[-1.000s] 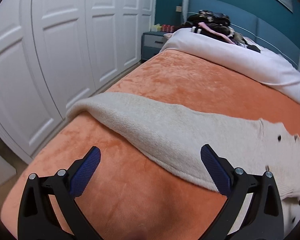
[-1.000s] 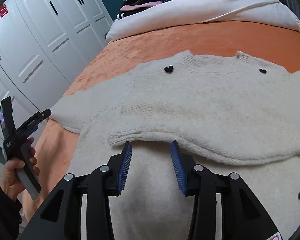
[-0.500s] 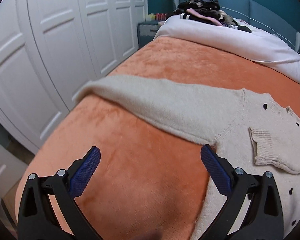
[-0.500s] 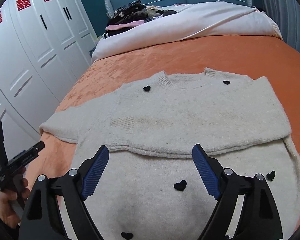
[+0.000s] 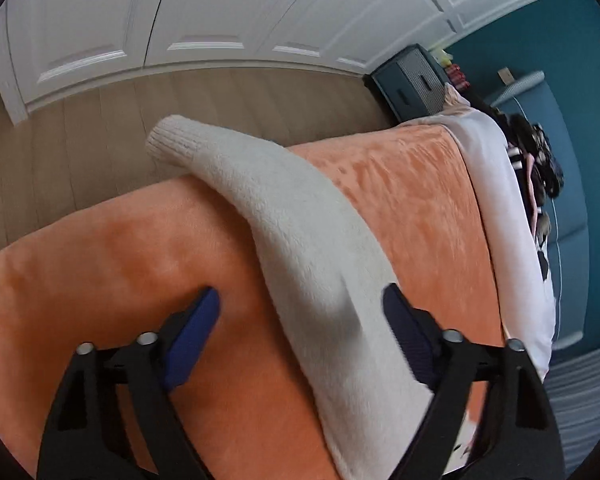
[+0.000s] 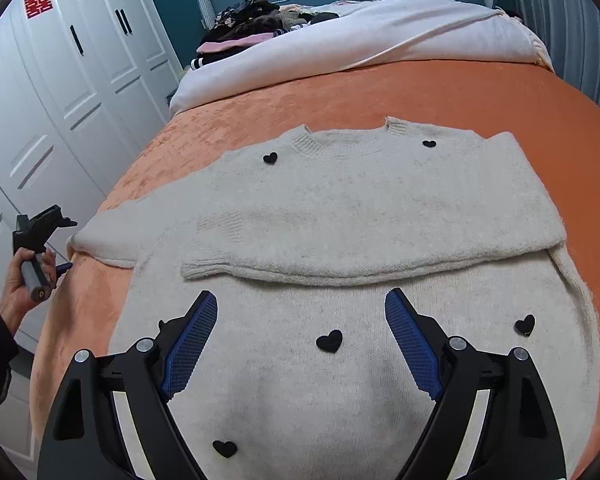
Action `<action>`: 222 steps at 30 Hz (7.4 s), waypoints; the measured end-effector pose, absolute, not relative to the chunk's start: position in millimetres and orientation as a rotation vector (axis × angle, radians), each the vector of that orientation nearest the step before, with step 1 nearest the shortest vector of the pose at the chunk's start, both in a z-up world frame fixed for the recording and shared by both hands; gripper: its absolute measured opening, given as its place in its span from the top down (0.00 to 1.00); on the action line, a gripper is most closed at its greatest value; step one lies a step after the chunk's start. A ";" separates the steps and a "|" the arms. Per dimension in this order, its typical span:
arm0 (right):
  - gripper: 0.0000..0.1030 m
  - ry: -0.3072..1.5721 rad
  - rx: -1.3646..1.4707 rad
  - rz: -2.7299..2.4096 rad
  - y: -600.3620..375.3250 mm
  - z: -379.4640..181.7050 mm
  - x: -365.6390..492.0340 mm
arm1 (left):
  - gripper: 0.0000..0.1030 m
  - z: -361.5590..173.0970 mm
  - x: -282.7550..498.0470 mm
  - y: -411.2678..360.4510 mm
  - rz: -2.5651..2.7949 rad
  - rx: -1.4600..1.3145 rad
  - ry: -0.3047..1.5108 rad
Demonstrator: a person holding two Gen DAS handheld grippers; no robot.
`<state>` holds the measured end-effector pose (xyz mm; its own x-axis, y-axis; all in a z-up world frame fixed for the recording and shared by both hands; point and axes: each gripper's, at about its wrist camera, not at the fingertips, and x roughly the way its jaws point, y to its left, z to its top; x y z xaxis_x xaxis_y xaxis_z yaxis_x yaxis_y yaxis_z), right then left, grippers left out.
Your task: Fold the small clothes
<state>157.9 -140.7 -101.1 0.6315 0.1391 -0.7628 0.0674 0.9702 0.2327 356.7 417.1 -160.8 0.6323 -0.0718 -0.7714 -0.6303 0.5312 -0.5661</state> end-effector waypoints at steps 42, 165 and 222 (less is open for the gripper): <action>0.16 0.947 0.544 -0.110 -278.8 -139.3 175.8 | 0.39 -129.8 216.2 91.6 -0.086 -0.268 0.981; 0.82 0.904 0.625 -0.030 -353.4 -153.5 240.6 | 0.89 -158.8 305.8 116.0 -0.036 -0.655 0.980; 0.68 0.939 0.338 0.161 -190.2 -113.8 226.8 | 0.73 -141.8 199.0 127.7 -0.081 -0.378 0.963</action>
